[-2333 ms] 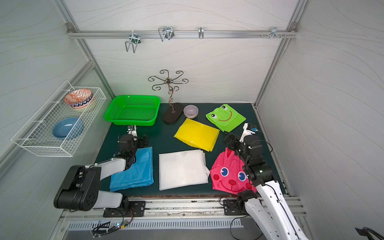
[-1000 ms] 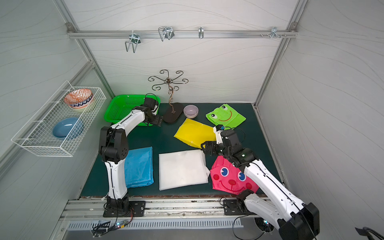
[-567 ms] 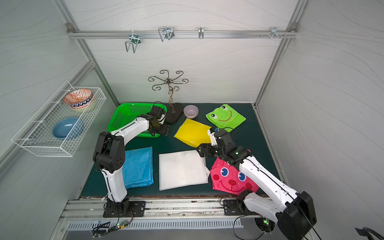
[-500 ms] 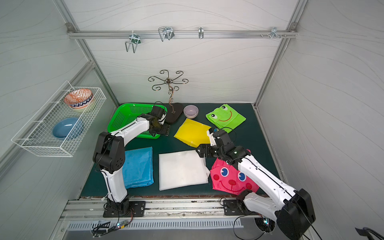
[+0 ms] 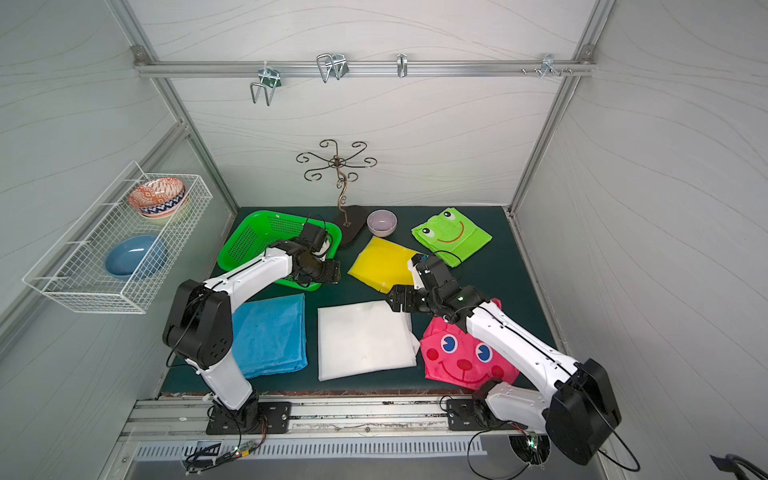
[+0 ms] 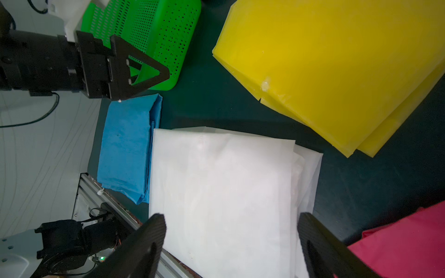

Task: Put the folded raincoat in the basket
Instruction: Move the basket to the center of the board.

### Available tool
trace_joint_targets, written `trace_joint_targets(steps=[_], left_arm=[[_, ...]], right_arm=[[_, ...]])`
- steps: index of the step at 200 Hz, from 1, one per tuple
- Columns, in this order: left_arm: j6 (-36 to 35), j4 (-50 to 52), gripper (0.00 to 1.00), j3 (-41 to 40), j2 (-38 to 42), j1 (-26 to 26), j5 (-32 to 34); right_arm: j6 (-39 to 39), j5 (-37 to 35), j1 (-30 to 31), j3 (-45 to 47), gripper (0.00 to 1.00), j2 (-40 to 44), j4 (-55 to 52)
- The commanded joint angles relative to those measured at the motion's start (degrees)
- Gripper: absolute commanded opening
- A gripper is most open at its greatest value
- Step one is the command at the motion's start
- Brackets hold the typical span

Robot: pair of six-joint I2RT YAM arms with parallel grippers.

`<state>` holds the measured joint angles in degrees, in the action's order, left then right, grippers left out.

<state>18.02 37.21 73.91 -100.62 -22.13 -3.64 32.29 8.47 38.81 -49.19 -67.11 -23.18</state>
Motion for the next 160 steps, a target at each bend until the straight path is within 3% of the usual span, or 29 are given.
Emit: trace_joint_targets(steps=[1,76,133,160], left_arm=[[2.37,-2.39,0.81,-0.67,1.01,-0.71,-3.28],[9.09,-8.49,0.81,-0.47,-0.51,-5.48,-10.97],[13.68,-13.30,0.83,1.86,-1.93,-10.86,-11.04],[12.56,-11.24,0.85,4.72,-1.99,-11.26,-9.49]], right_arm=[[1.62,-0.90,0.60,-1.02,0.90,-1.23,1.24],[6.08,-6.58,-0.66,-4.57,0.92,-6.13,-2.13],[10.39,-7.68,-8.73,-2.46,0.92,-7.61,-4.55],[10.27,-5.66,-11.30,1.99,0.93,-4.47,1.90]])
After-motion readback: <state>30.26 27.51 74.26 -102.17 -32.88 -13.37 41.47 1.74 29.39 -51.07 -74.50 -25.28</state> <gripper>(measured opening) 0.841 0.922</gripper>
